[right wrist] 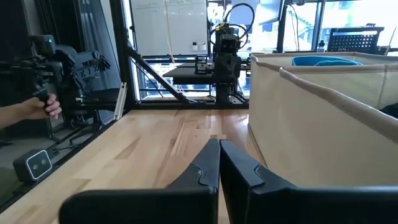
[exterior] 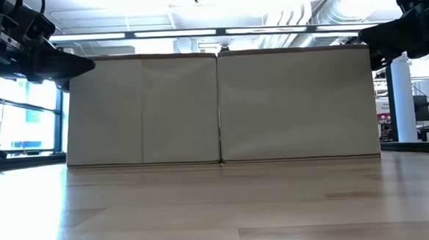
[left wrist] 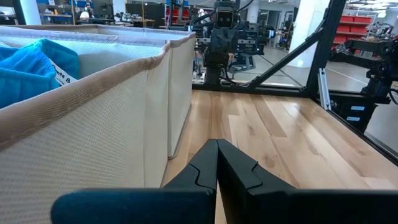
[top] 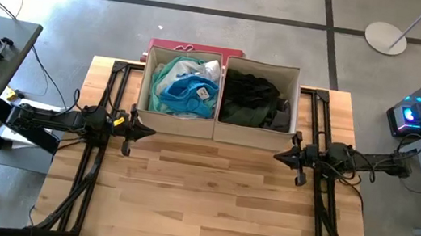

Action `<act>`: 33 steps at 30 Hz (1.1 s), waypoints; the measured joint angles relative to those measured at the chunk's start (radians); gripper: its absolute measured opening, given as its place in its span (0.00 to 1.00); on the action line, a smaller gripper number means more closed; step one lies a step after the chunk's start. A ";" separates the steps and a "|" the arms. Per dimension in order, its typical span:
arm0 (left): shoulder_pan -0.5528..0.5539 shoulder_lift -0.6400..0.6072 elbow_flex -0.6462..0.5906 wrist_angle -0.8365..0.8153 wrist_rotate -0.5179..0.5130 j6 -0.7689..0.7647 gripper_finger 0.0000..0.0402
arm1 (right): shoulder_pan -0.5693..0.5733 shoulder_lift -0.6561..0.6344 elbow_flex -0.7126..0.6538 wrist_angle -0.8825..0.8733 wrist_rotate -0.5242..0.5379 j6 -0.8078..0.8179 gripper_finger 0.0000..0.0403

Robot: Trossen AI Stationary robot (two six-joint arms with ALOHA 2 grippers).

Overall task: Sort clothes
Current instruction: Return to Home Position

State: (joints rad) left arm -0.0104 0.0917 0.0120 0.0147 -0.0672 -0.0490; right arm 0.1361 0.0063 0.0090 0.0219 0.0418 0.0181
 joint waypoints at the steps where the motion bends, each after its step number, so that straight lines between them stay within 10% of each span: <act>1: 0.000 0.000 0.000 0.000 0.000 0.000 0.00 | 0.000 0.000 0.000 0.000 0.000 0.000 0.00; 33: 0.000 0.000 0.000 0.005 -0.025 -0.026 0.00 | 0.000 0.000 0.000 0.001 0.001 0.030 0.00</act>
State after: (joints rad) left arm -0.0105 0.0917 0.0120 0.0200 -0.0917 -0.0746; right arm 0.1360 0.0063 0.0086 0.0231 0.0425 0.0483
